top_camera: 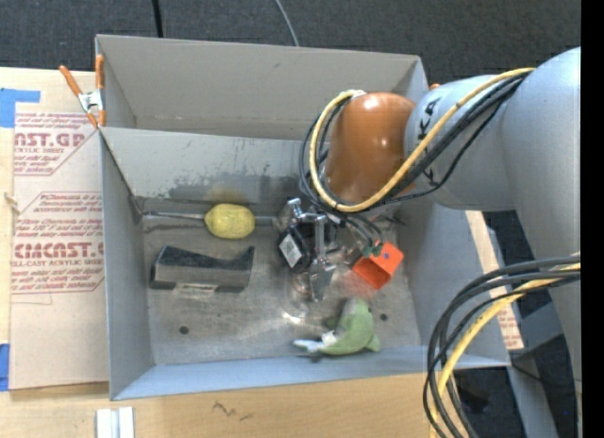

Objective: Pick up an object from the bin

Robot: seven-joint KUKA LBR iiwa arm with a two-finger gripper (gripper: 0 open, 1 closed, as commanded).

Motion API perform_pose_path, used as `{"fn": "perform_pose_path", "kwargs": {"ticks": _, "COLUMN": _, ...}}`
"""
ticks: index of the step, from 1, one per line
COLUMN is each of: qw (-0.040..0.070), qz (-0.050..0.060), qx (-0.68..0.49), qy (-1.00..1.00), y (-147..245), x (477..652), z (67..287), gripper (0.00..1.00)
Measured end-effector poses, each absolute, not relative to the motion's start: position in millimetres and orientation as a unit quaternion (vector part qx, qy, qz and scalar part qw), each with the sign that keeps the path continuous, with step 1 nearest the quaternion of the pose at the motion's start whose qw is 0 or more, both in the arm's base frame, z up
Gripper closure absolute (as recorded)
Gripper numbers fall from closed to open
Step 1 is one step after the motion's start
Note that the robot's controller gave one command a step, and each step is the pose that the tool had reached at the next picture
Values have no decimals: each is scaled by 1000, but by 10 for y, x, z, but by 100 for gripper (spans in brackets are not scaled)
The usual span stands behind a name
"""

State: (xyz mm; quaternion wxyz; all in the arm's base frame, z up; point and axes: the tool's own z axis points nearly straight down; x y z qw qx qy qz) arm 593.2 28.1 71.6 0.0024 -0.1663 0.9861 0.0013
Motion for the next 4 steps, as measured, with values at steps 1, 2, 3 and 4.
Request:
{"fn": "perform_pose_path", "kwargs": {"ticks": 1, "qw": 2, "qz": 1, "qx": -166, "qy": 986, "y": 281, "x": 5932, "z": 716, "gripper": 100}}
{"fn": "perform_pose_path", "kwargs": {"ticks": 2, "qw": 2, "qz": 1, "qx": -173, "qy": 985, "y": 255, "x": 5934, "z": 734, "gripper": 100}}
{"fn": "perform_pose_path", "kwargs": {"ticks": 3, "qw": 2, "qz": 1, "qx": -182, "qy": 983, "y": 229, "x": 5937, "z": 729, "gripper": 100}}
{"fn": "perform_pose_path", "kwargs": {"ticks": 4, "qw": 4, "qz": 1, "qx": -180, "qy": 984, "y": 226, "x": 5928, "z": 720, "gripper": 100}}
